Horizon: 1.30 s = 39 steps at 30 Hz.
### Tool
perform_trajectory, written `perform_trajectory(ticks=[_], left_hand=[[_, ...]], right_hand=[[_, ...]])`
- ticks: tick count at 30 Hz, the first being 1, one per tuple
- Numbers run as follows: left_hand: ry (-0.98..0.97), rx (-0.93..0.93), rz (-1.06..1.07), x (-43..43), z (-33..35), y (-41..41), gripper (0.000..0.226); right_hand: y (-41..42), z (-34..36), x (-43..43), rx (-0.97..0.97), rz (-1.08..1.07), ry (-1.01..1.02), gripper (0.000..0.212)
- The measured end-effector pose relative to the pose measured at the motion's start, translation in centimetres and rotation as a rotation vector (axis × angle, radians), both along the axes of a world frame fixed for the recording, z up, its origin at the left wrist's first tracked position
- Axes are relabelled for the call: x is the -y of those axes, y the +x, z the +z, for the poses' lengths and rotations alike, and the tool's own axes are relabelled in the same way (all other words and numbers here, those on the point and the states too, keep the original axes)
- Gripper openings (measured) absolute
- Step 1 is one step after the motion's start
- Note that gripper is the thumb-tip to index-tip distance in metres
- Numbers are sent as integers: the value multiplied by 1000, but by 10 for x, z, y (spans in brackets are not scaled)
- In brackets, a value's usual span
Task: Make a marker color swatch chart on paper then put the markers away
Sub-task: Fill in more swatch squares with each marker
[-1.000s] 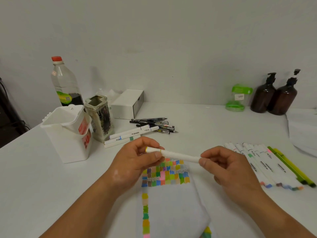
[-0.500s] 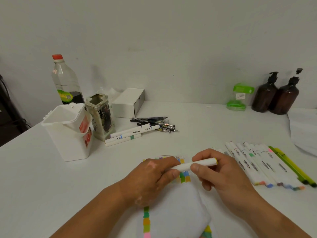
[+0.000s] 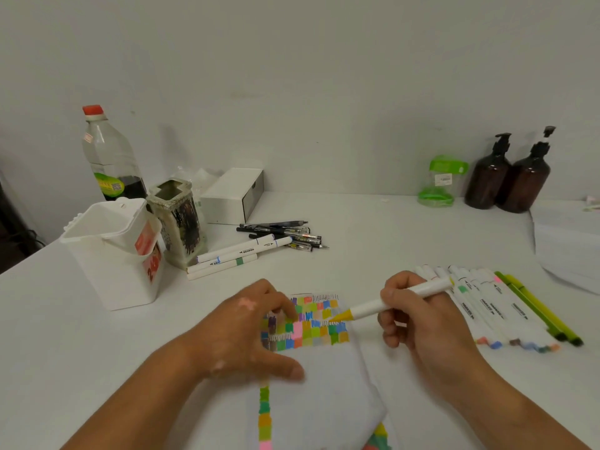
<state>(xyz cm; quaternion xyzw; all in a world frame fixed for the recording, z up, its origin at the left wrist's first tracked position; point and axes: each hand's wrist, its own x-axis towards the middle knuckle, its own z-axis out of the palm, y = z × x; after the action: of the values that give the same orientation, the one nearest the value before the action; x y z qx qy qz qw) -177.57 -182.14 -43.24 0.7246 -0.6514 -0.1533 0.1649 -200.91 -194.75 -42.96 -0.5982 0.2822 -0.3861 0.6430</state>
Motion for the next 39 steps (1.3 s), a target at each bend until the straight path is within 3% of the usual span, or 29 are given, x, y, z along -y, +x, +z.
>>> perform_trajectory(ticks=[5, 12, 15, 27, 39], left_hand=[[129, 34, -23, -3, 0, 13, 90], [13, 85, -43, 10, -17, -18, 99], [18, 25, -38, 10, -16, -13, 98], [28, 66, -74, 10, -18, -9, 97], [37, 67, -74, 11, -19, -9, 98]], right_hand=[[-2, -5, 2, 31, 49, 49, 23], [4, -7, -6, -78, 119, -72, 27], [7, -10, -11, -137, 109, -127, 24], [21, -22, -25, -387, 132, -246, 10], [20, -22, -25, -496, 150, -325, 6]])
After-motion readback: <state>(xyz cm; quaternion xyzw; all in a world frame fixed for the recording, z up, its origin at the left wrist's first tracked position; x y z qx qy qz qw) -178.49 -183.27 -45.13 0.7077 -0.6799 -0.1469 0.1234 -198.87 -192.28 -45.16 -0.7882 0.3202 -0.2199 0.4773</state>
